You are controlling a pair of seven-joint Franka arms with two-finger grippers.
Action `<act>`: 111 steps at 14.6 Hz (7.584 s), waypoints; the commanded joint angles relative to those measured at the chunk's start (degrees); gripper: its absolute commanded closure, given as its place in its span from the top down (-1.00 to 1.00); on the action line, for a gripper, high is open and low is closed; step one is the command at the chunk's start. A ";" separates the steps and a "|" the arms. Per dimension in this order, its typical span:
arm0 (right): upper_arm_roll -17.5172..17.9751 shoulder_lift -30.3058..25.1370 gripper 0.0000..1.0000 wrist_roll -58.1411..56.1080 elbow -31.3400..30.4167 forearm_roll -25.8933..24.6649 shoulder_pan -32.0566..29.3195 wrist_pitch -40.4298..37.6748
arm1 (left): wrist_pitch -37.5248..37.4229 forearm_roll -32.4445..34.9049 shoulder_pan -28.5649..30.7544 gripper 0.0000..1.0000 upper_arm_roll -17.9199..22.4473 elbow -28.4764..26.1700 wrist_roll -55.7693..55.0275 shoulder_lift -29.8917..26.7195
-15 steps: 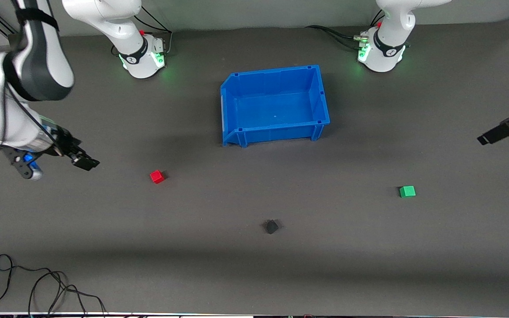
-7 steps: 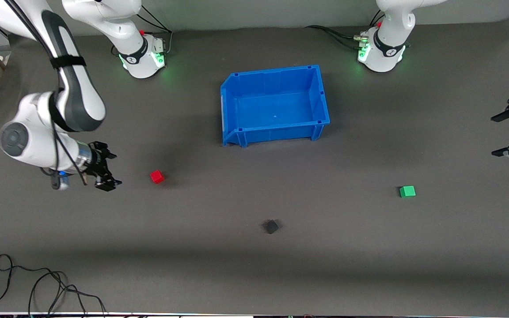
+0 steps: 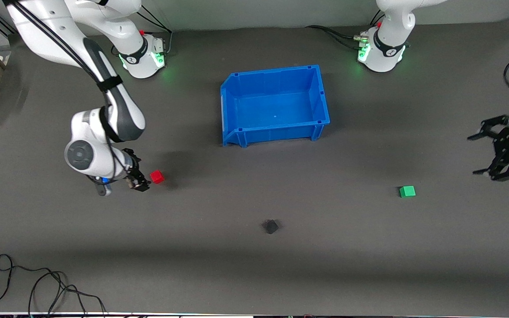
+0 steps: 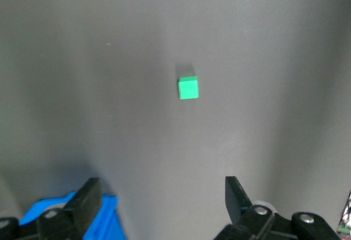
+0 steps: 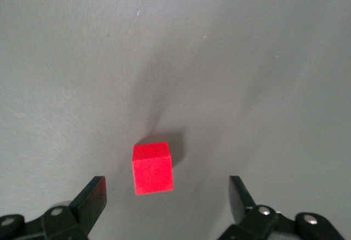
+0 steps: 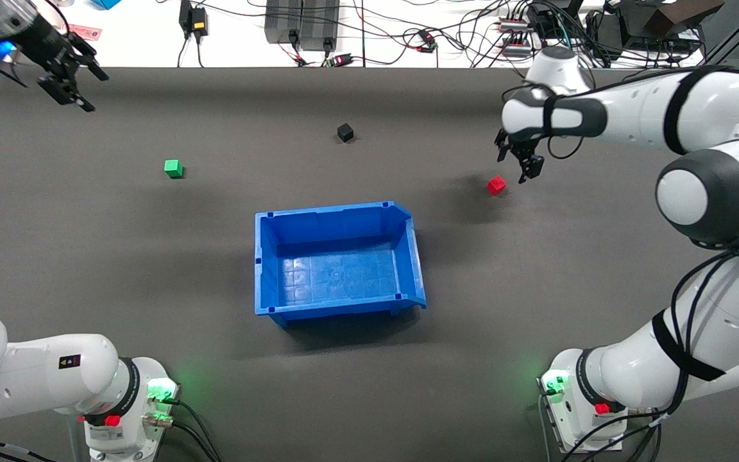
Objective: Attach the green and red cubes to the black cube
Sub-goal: 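Lower the right gripper onto the red cube while the left gripper reaches the green cube, then grasp the red cube with the right gripper while the left gripper grasps the green cube, then carry the red cube and green cube toward the black cube, then press the red cube and green cube against the black cube's sides, then open both grippers and lift them off the cubes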
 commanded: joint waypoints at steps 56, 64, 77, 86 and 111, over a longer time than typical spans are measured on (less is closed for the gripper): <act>4.63 49.30 -0.68 36.77 65.47 -0.07 19.08 26.67 | 40.00 -24.14 -21.95 -0.61 -5.64 4.39 -11.12 28.65; 4.54 50.10 -0.68 39.74 66.79 0.02 21.10 27.56 | 45.01 -24.05 -26.70 -0.61 -5.20 4.22 -21.84 30.06; 4.90 51.41 -0.67 42.39 66.70 4.15 21.89 27.20 | 56.79 -20.36 -32.41 -0.65 -4.06 8.44 -24.84 35.94; 4.98 51.77 -0.67 44.85 66.26 4.24 22.68 26.07 | 58.37 -20.27 -38.65 -0.66 -0.63 8.79 -25.46 37.53; 2.35 3.99 1.00 35.98 16.37 3.63 14.69 15.26 | 37.58 -17.28 -35.77 1.00 8.51 9.14 -10.56 32.00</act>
